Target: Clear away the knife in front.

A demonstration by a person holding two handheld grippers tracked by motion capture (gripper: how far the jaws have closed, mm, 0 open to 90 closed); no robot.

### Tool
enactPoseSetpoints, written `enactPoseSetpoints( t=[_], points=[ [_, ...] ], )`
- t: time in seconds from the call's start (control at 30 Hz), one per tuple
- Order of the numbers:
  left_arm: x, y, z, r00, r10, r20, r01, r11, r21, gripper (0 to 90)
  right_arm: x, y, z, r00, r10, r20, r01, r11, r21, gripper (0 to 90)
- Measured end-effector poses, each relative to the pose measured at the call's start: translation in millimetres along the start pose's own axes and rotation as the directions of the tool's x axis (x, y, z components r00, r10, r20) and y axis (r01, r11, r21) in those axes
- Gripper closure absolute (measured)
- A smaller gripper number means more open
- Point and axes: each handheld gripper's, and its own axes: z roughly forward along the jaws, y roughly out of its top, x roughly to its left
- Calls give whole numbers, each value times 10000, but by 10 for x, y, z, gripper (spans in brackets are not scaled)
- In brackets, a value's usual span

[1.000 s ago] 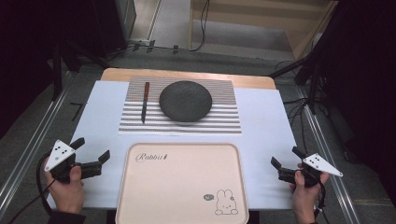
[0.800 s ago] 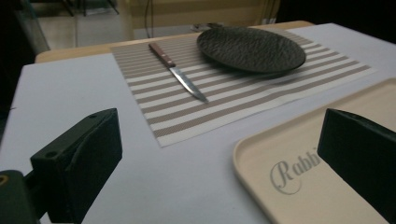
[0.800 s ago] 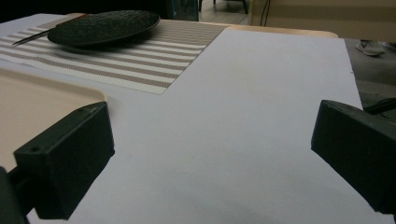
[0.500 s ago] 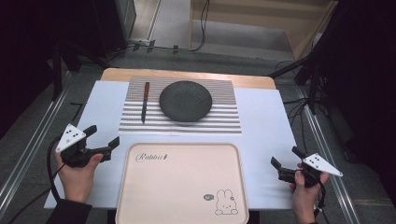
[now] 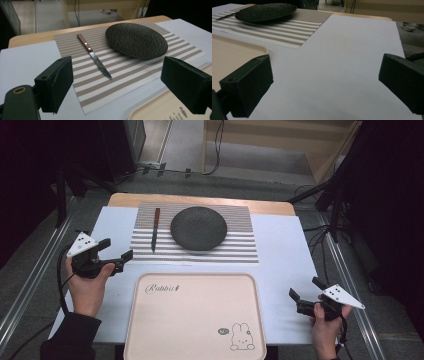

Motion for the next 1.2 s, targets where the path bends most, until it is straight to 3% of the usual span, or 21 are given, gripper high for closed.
enactPoseSetpoints(
  t=[0.3,0.4,0.77,0.8,0.83,1.1,1.17,1.2],
  points=[
    [49,129,293,9997,-247,92,243,9990,376,138,-13,-2,-6,9999,45,-126,-46,9999,-95,0],
    [52,178,440,9998,-167,82,161,9973,711,140,-15,-2,-2,9999,21,-135,-22,9999,-106,0],
    [125,286,693,9997,-254,30,247,9904,1363,150,-15,-2,0,9999,14,-136,-15,10000,-80,0],
    [166,304,767,9996,-267,48,255,9862,1637,150,-16,-2,-1,9999,34,-135,-35,10000,-89,0],
    [166,304,767,9996,-267,48,255,9862,1637,150,-16,-2,-1,9999,34,-135,-35,10000,-89,0],
    [296,368,1045,9985,-514,-165,539,9659,2534,159,-19,-3,-5,9999,108,-135,-109,9999,-78,0],
    [284,384,1123,9993,-325,-175,361,9594,2797,163,-18,-3,-5,9999,105,-135,-106,9999,-80,0],
    [277,399,1192,9995,-277,-117,300,9505,3093,182,-19,-3,-6,9998,105,-141,-106,9999,-84,0]
  ],
)
